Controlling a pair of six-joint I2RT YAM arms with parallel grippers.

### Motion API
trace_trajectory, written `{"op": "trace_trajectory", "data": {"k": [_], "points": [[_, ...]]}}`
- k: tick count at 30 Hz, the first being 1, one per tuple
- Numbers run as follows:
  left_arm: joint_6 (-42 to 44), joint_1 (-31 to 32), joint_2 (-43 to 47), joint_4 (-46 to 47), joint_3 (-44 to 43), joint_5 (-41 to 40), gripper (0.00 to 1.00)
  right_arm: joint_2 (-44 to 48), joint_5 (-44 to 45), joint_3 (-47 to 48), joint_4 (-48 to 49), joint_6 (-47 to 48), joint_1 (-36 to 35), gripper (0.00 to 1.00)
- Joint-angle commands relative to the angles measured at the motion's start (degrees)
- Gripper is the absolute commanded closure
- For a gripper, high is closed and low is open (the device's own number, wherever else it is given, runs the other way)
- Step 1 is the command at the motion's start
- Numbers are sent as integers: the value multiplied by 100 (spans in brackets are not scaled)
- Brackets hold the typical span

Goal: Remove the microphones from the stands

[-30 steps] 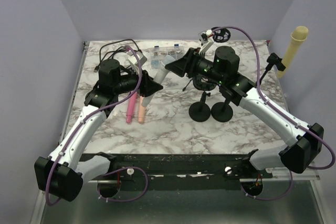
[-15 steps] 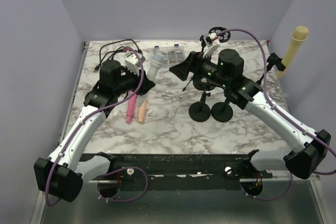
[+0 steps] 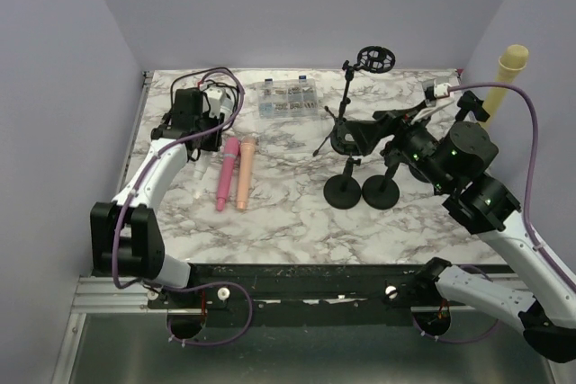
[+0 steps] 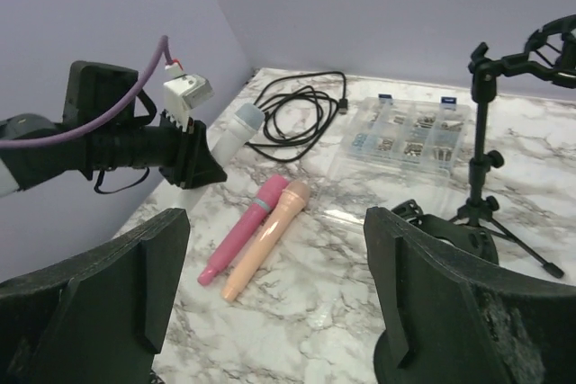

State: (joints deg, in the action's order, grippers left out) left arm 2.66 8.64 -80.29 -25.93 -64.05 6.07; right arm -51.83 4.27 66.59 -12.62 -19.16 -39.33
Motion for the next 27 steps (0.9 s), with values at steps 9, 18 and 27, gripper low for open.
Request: {"op": "trace_trajectory", "data": {"k": [9,18,27], "points": [[192,-634,-1582,-1389,-691,-265,100,1065,473,-549,-347,409,-29,12],[167,-813,-2379,-1886,-1081,203,85,1028,486,-620,-241,409,-26,12],[81,-1011,-2725,-2168,-1330,542,73,808,469,-516,-259,377,-27,12]]}}
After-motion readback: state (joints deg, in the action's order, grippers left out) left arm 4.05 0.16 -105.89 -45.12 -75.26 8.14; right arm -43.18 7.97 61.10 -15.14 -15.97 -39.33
